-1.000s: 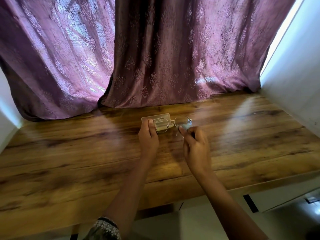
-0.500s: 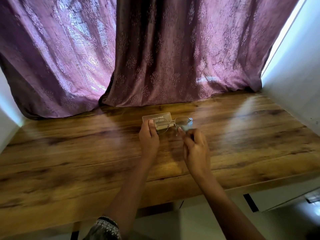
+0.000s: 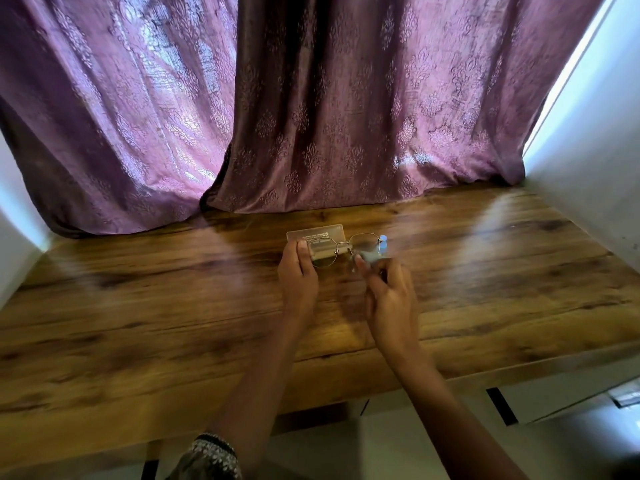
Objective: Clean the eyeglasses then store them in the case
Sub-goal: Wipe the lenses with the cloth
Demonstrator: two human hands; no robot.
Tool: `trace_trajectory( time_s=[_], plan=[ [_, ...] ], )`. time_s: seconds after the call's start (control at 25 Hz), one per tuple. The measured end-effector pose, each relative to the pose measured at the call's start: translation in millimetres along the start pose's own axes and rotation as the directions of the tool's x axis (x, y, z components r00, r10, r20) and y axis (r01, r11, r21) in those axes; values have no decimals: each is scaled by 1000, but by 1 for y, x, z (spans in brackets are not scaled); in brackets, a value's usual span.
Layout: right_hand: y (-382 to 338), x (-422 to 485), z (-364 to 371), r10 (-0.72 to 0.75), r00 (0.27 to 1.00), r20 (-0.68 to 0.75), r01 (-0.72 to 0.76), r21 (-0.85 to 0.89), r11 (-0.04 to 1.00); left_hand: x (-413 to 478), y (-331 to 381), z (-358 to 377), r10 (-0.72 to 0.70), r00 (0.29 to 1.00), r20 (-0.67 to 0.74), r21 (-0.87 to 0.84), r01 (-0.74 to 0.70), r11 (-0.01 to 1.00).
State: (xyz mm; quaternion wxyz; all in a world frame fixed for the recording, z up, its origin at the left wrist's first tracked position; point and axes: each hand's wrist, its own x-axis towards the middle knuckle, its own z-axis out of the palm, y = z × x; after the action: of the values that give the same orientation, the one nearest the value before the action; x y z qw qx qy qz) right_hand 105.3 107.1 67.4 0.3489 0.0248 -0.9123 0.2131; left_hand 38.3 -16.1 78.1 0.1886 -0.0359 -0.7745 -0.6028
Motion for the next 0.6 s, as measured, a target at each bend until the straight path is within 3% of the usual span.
trace_trajectory(
  time_s=[0.16,0.36,0.48,0.6],
  plan=[
    [14,17,-5,123,992,-19,-122,57,991,-3,-1,-1,18,999,27,-9,-18,1000],
    [-8,32,-2,71,992,109,-78,64,995,1,0,-1,16,1000,21,-31,-15,999],
    [-13,10,0,-34,999,20,34,13,999,7,-1,-6,49,999,3,-35,-49,998],
    [-5,10,-10,88,996,-22,-85,114,990,12,-6,-10,69,998,15,-38,-69,997]
  ],
)
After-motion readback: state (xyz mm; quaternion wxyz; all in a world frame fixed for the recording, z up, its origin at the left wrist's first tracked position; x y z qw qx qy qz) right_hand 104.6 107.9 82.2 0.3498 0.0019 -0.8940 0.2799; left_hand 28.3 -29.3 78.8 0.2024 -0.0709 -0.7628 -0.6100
